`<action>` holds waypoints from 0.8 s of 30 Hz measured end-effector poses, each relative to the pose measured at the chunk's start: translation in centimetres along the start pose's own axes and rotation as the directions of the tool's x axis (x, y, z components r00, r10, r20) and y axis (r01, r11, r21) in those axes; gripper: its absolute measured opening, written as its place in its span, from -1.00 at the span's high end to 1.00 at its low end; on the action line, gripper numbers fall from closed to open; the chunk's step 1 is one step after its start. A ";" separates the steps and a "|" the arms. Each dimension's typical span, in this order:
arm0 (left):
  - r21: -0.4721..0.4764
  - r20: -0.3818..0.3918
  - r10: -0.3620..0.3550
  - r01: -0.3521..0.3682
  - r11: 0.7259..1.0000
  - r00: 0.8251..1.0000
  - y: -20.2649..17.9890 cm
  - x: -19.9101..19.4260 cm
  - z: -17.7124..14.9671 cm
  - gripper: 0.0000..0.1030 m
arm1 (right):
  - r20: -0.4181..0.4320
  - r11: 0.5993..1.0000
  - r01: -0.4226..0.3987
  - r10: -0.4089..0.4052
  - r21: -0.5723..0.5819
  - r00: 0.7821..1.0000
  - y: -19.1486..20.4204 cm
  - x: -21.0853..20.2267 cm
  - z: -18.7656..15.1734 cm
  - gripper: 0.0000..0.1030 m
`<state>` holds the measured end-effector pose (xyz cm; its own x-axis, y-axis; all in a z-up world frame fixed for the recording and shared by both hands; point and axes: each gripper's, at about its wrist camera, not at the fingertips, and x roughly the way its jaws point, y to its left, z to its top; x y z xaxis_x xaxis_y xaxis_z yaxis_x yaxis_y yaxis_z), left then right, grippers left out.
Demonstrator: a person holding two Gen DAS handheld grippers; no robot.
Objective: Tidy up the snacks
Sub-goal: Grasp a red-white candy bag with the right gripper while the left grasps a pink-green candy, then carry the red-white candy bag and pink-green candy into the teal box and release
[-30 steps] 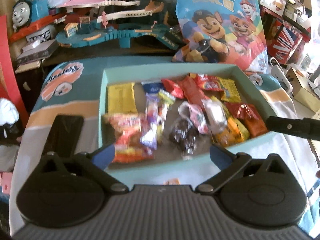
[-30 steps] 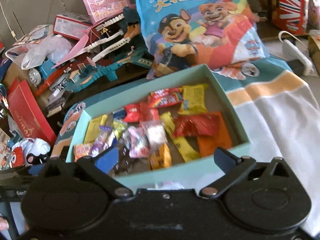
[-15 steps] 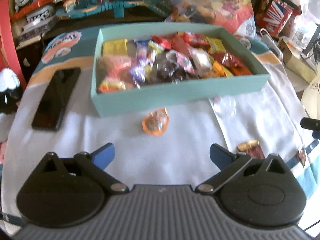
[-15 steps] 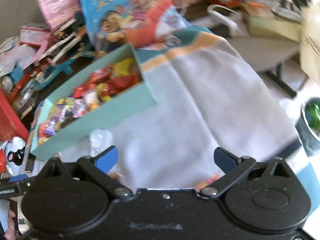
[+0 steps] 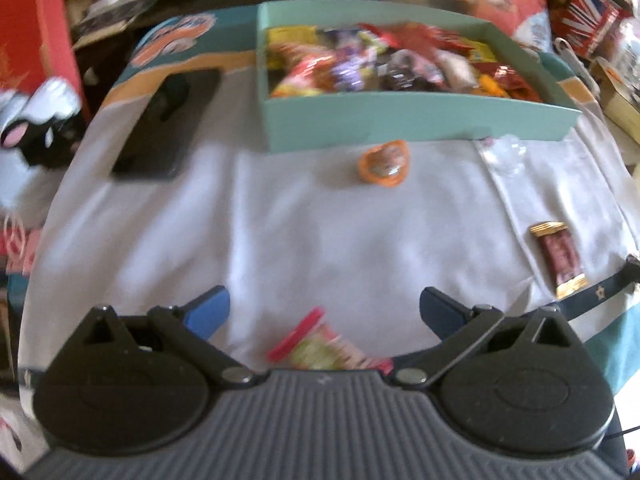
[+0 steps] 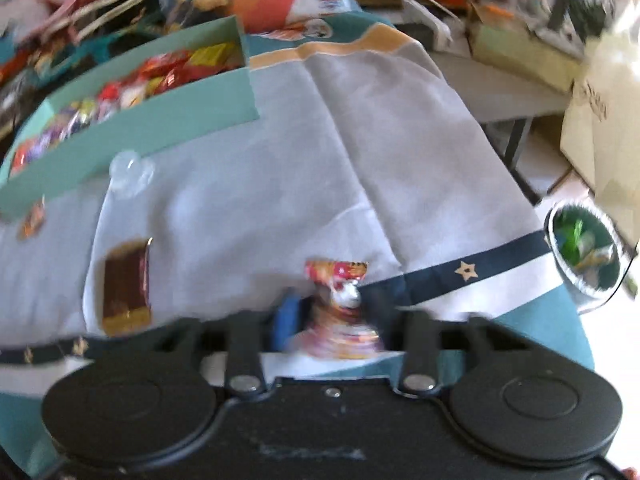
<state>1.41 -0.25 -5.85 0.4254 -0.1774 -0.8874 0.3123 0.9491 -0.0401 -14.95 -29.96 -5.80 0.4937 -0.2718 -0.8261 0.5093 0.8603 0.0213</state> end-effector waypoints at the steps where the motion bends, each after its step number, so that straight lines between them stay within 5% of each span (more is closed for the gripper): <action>1: -0.015 -0.009 0.000 0.000 1.000 1.000 0.4 0.1 -0.3 -1.00 | -0.003 1.000 -0.014 0.014 -0.009 1.000 0.5 -0.1 -0.1 0.57; 7: -0.060 -0.067 -0.010 0.006 0.998 0.998 1.4 0.1 -2.2 -0.99 | -0.020 0.987 -0.160 0.160 -0.018 0.987 4.8 -0.1 1.0 0.60; 8: -0.072 -0.075 -0.014 0.008 0.997 0.997 1.5 0.1 -2.4 -0.86 | -0.019 0.983 -0.183 0.183 -0.019 0.983 5.6 -0.1 1.3 0.60; 11: -0.062 -0.068 -0.002 -0.003 0.998 0.998 0.8 0.4 -2.7 -0.03 | -0.022 0.968 -0.250 0.250 -0.022 0.968 7.3 -0.1 2.1 0.60; 15: 0.019 -0.019 -0.035 0.035 0.999 0.999 -1.3 0.7 -2.0 0.25 | -0.018 0.955 -0.294 0.294 -0.029 0.956 8.6 -0.4 2.9 0.60; 20: 0.048 0.021 -0.074 0.073 0.996 0.997 -2.7 0.9 -0.9 0.28 | -0.011 0.945 -0.325 0.325 -0.032 0.946 9.4 -0.1 3.6 0.60; 24: 0.055 0.013 -0.058 0.057 0.997 0.998 -2.8 0.6 -1.1 0.03 | -0.018 0.940 -0.339 0.338 -0.031 0.941 9.2 0.1 3.4 0.60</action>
<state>-0.15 -2.68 -6.83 0.4180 -0.2356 -0.8774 0.3821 0.9218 -0.0655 -7.84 -23.54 -3.82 0.6244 0.0429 -0.7799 0.2899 0.9144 0.2824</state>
